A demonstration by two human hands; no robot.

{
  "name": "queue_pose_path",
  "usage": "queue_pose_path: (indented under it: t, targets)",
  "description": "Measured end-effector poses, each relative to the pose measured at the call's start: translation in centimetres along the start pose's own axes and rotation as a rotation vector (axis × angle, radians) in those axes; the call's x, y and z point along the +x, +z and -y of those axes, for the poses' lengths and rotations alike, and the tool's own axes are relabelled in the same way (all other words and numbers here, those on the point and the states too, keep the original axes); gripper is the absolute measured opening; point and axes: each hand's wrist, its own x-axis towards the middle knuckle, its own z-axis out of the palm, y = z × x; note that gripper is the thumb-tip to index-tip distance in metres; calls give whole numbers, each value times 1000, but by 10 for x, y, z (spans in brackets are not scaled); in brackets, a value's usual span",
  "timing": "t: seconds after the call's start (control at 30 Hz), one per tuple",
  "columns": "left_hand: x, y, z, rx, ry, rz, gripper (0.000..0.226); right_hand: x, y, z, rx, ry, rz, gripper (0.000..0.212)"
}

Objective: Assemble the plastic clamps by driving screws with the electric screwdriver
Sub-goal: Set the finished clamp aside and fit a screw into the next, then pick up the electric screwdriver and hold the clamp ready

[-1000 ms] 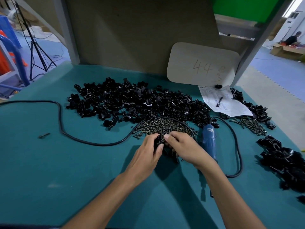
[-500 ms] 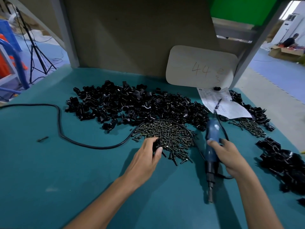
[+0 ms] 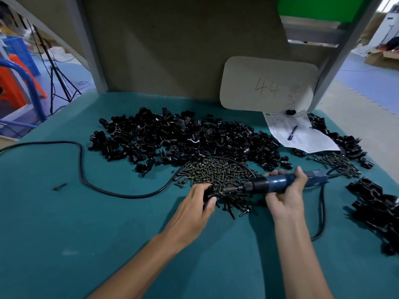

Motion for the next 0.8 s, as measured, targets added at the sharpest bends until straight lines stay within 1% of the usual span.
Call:
queue_pose_path:
  t: [0.07,0.2,0.33,0.5,0.57,0.7,0.8]
  targets:
    - [0,0,0,-2,0,-2,46,3,1,-2,16,3,7,29]
    - [1,-1,1,-8,6,-15,40,8,-3,-8,12,2,27,36]
    - [0,-1,0,-20,13,9,34,12,-5,-10,36,4,52,33]
    - [0,-4,-2,-15,-5,35,37,14,-7,-14,78,31,80,31]
    - [0,-4,-2,-5,8,31,34,13,-6,-13,53,26,88,32]
    - [0,-3,-3,38,71,35,19,12,1,-11,-34,-6,66,40]
    - [0,-3,-2,47,86,35,16,8,6,-11,-49,-21,55,42]
